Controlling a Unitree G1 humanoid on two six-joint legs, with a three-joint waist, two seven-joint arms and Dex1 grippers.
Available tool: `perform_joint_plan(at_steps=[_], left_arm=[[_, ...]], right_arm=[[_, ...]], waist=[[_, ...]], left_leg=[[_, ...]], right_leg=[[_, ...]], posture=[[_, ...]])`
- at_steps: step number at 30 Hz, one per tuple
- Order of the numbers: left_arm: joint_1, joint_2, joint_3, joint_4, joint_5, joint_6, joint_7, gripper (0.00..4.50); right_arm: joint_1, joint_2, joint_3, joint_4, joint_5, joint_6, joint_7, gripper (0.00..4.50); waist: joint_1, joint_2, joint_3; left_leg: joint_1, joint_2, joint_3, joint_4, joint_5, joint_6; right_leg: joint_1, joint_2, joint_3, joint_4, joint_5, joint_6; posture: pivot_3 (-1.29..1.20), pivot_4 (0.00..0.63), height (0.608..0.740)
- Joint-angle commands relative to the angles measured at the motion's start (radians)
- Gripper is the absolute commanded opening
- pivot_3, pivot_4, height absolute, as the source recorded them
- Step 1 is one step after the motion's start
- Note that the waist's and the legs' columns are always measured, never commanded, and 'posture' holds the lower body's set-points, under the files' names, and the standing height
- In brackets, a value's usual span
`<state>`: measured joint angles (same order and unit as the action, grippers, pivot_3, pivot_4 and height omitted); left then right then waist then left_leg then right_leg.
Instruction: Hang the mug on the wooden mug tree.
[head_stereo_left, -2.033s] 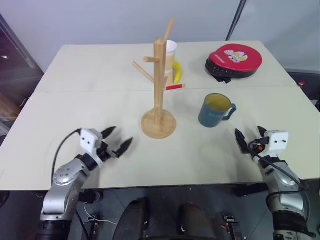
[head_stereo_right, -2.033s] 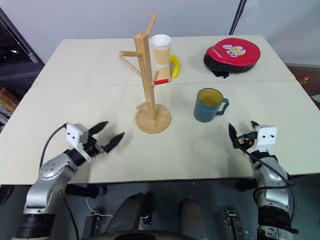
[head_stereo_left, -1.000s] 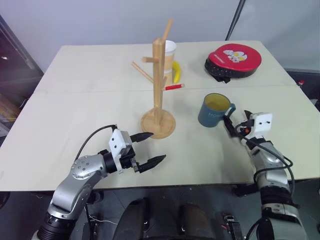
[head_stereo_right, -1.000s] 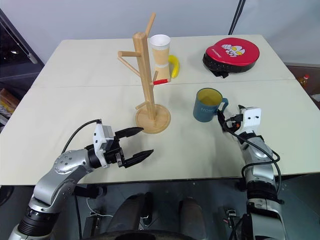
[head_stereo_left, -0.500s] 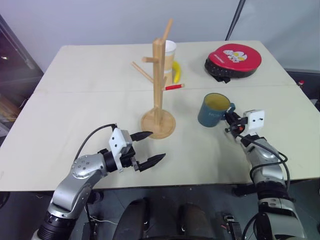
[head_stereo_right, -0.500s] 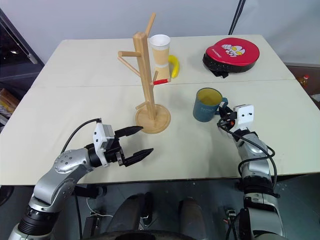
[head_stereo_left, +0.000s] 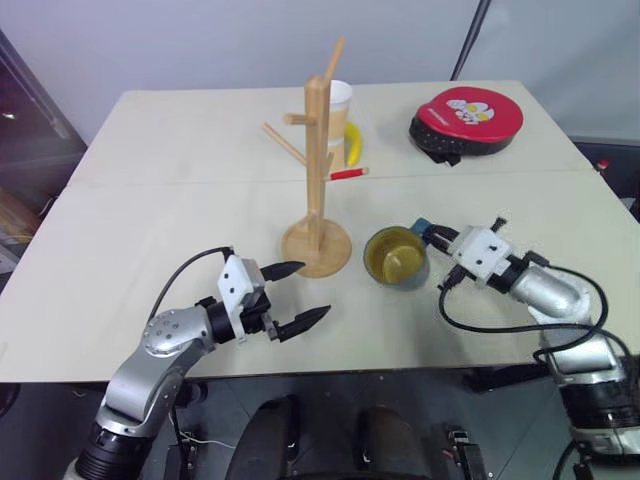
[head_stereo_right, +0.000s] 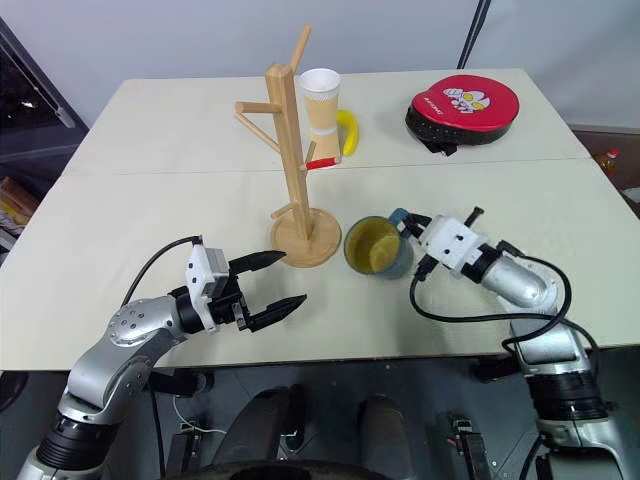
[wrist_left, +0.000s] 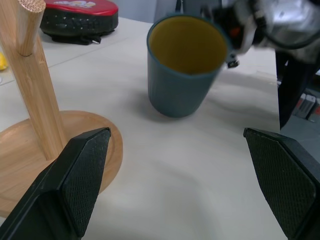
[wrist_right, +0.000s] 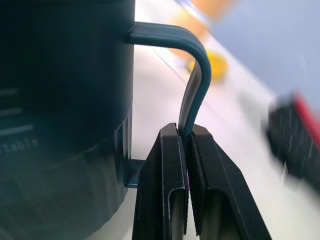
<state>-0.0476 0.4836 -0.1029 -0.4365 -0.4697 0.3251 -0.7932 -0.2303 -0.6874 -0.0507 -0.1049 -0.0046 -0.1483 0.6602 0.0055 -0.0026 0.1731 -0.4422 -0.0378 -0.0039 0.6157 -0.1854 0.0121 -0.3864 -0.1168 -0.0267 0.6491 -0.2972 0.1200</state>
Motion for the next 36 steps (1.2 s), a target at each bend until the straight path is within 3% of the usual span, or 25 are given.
perform_joint_plan(at_steps=[1, 14, 36], left_arm=[[-0.023, -0.001, 0.02, -0.015, -0.016, -0.018, -0.011, 4.5], [-0.097, 0.009, 0.185, -0.059, -0.171, 0.045, 0.033, 4.5], [-0.121, -0.004, 0.212, -0.063, -0.216, 0.041, 0.083, 4.5]], right_arm=[[-0.087, -0.034, -0.006, -0.122, 0.021, 0.074, 0.03, 0.07], [-0.381, -0.03, 0.091, -0.095, 0.021, 0.207, 0.131, 0.07], [-0.518, 0.012, 0.212, 0.058, -0.024, 0.175, 0.219, 0.07]], waist=[[0.003, 0.0, 0.0], [0.006, -0.002, 0.001], [0.004, -0.002, 0.001]], left_leg=[[0.0, 0.0, 0.0, 0.0, 0.0, 0.0], [-0.001, 0.0, 0.0, 0.0, 0.0, 0.0], [-0.001, 0.0, 0.0, 0.0, 0.0, 0.0]], right_leg=[[0.0, 0.0, 0.0, 0.0, 0.0, 0.0], [0.0, -0.001, -0.001, -0.002, 0.001, 0.001], [0.0, 0.0, -0.001, -0.001, 0.001, 0.001]], posture=[[0.0, 0.15, 0.74], [0.0, 0.15, 0.74], [0.0, 0.15, 0.74]])
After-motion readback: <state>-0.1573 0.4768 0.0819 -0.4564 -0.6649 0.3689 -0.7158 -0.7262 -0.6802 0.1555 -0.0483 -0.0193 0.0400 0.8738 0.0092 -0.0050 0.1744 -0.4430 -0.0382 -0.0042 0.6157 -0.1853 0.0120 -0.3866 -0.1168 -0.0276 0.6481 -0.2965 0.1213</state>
